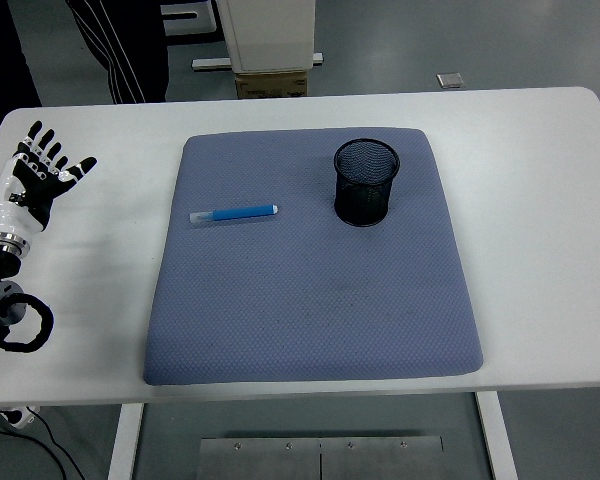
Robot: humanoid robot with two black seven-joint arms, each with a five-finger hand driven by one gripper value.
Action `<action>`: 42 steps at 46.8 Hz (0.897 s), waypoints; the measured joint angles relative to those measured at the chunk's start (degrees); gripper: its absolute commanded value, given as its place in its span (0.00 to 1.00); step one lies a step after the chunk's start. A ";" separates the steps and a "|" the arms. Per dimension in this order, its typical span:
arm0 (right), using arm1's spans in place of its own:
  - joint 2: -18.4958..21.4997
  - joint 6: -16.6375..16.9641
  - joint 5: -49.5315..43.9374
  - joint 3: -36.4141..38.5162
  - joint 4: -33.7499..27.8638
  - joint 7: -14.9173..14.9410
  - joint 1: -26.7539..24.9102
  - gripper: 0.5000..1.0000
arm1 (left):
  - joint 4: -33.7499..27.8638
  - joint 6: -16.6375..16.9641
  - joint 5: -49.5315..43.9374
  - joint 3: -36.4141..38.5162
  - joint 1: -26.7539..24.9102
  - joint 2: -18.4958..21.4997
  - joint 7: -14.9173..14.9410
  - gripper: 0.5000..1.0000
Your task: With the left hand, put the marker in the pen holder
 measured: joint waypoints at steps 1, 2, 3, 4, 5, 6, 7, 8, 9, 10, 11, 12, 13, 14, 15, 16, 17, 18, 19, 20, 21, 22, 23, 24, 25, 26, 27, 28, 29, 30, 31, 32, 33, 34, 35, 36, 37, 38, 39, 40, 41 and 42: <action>0.00 0.00 0.00 0.00 0.00 0.00 0.00 1.00 | 0.00 -0.01 0.00 0.00 0.06 -0.01 0.00 1.00; 0.00 0.00 0.00 0.00 -0.01 0.00 0.00 1.00 | 0.00 -0.05 -0.01 0.00 0.15 -0.02 0.00 1.00; 0.00 0.00 0.00 0.00 0.00 0.00 0.01 1.00 | 0.01 -0.20 -0.13 -0.02 0.25 -0.09 0.00 1.00; 0.00 0.00 0.00 0.00 0.01 0.00 0.00 1.00 | 0.01 -0.43 -0.28 -0.08 0.28 -0.23 0.01 1.00; 0.00 0.00 0.00 0.00 0.02 0.01 0.00 1.00 | 0.01 -0.69 -0.34 -0.11 0.29 -0.41 0.04 1.00; 0.00 0.00 0.00 0.00 0.03 0.01 0.00 1.00 | 0.01 -1.04 -0.11 -0.10 0.32 -0.63 0.07 1.00; 0.00 0.00 0.00 0.00 0.04 0.01 0.00 1.00 | -0.03 -1.46 -0.31 -0.12 0.35 -0.93 0.11 1.00; 0.00 0.00 0.00 0.00 0.05 0.02 0.00 1.00 | -0.03 -1.62 -0.42 -0.12 0.37 -1.06 0.13 1.00; 0.00 0.00 0.00 0.00 0.05 0.02 0.00 1.00 | -0.02 -1.64 -0.47 -0.14 0.37 -1.12 0.15 1.00; 0.00 0.00 0.00 0.00 0.03 0.02 0.00 1.00 | -0.01 -1.67 -0.50 -0.17 0.37 -1.15 0.15 1.00; 0.00 0.00 0.00 0.00 0.03 0.02 0.00 1.00 | -0.01 -1.72 -0.49 -0.17 0.37 -1.15 0.15 1.00; 0.00 0.00 0.00 0.00 0.03 0.02 0.00 1.00 | -0.01 -1.79 -0.46 -0.18 0.37 -1.16 0.15 1.00; 0.00 0.00 0.00 0.00 0.02 0.02 0.00 1.00 | -0.02 -1.85 -0.41 -0.18 0.37 -1.16 0.15 1.00; 0.00 0.00 0.00 0.00 0.01 0.02 0.00 1.00 | -0.03 -1.89 -0.41 -0.18 0.32 -1.18 0.13 1.00; 0.00 0.00 0.00 0.00 0.00 0.02 0.00 1.00 | -0.03 -1.90 -0.41 -0.18 0.23 -1.18 0.12 1.00; 0.00 0.00 0.00 0.00 0.00 0.02 0.00 1.00 | -0.03 -1.91 -0.41 -0.19 0.12 -1.18 0.09 1.00; 0.00 0.00 0.00 0.00 0.00 0.02 0.01 1.00 | -0.02 -1.91 -0.41 -0.23 -0.01 -1.18 0.06 1.00; 0.00 0.00 0.00 0.00 0.01 0.02 0.01 1.00 | -0.03 -1.93 -0.44 -0.26 -0.13 -1.18 0.04 1.00; 0.00 0.00 0.00 0.00 0.02 0.02 0.00 1.00 | -0.04 -1.98 -0.31 -0.27 -0.20 -1.18 0.03 1.00; 0.00 0.00 0.00 0.00 0.01 0.01 0.00 1.00 | -0.04 -2.03 -0.08 -0.28 -0.26 -1.18 0.03 1.00; 0.00 0.00 0.00 0.00 0.00 0.01 0.00 1.00 | -0.10 -2.16 0.09 -0.27 -0.37 -1.17 0.03 1.00; 0.00 -0.01 0.00 0.00 0.01 0.01 0.00 1.00 | -0.09 -2.32 0.18 -0.27 -0.48 -1.13 0.03 1.00; 0.00 0.00 0.00 0.00 0.02 0.01 0.00 1.00 | -0.09 -2.48 0.25 -0.27 -0.56 -1.08 0.02 1.00; 0.00 0.00 0.00 0.00 0.02 0.01 0.00 1.00 | -0.09 -2.70 0.29 -0.26 -0.60 -1.04 0.01 1.00; 0.00 0.00 0.00 0.00 0.03 0.01 0.00 1.00 | -0.09 -3.09 0.31 -0.23 -0.59 -0.96 0.01 1.00; 0.00 0.00 0.01 0.00 0.04 0.02 0.00 1.00 | -0.09 -3.43 0.32 -0.22 -0.51 -0.86 0.01 1.00; 0.00 0.00 0.02 0.00 0.04 0.02 0.00 1.00 | -0.09 -3.73 0.32 -0.22 -0.37 -0.78 0.00 1.00; 0.00 0.00 0.02 0.00 0.03 0.01 0.00 1.00 | -0.05 -4.25 0.32 -0.22 -0.09 -0.74 -0.01 1.00; 0.00 0.00 0.02 0.00 0.02 0.01 0.00 1.00 | -0.02 -4.66 0.32 -0.22 0.12 -0.72 -0.01 1.00; 0.00 0.00 0.02 0.00 0.02 0.01 0.01 1.00 | -0.01 -5.08 0.32 -0.22 0.27 -0.70 -0.01 1.00; 0.00 0.00 0.02 0.00 0.03 0.01 0.01 1.00 | -0.01 -5.43 0.31 -0.22 0.37 -0.66 -0.01 1.00; 0.00 0.00 0.02 0.00 0.02 0.01 0.00 1.00 | 0.00 -5.99 0.18 -0.26 0.60 -0.64 -0.01 1.00; 0.00 0.00 0.02 0.00 0.03 0.01 -0.01 1.00 | 0.00 -6.43 -0.06 -0.30 0.82 -0.64 -0.01 1.00; 0.00 0.00 0.02 0.00 0.03 0.01 0.00 1.00 | 0.01 -6.82 -0.24 -0.34 1.00 -0.65 -0.01 1.00; 0.00 0.00 0.02 0.00 0.02 0.01 0.01 1.00 | 0.01 -7.28 -0.38 -0.42 1.13 -0.67 -0.01 1.00; 0.00 -0.01 0.02 0.00 0.03 0.01 0.01 1.00 | 0.02 -7.90 -0.49 -0.56 1.19 -0.84 -0.01 1.00; 0.00 0.00 0.02 0.00 0.03 0.01 0.00 1.00 | 0.01 -8.29 -0.54 -0.61 1.21 -0.97 -0.01 1.00; 0.00 0.00 0.01 0.00 0.03 0.01 0.00 1.00 | -0.01 -8.53 -0.58 -0.65 1.23 -1.07 -0.01 1.00; 0.00 0.00 0.01 0.00 0.02 0.01 0.00 1.00 | -0.05 -8.80 -0.59 -0.70 1.23 -1.12 -0.01 1.00; 0.00 0.00 0.01 0.00 0.00 0.01 0.00 1.00 | -0.09 -8.92 -0.59 -0.76 1.23 -1.12 -0.01 1.00; 0.00 -0.01 0.01 0.00 0.00 0.01 0.00 1.00 | -0.11 -8.97 -0.59 -0.83 1.18 -1.12 -0.01 1.00; 0.00 0.00 0.00 0.00 0.01 0.01 0.00 1.00 | -0.11 -8.99 -0.59 -0.89 1.07 -1.12 -0.01 1.00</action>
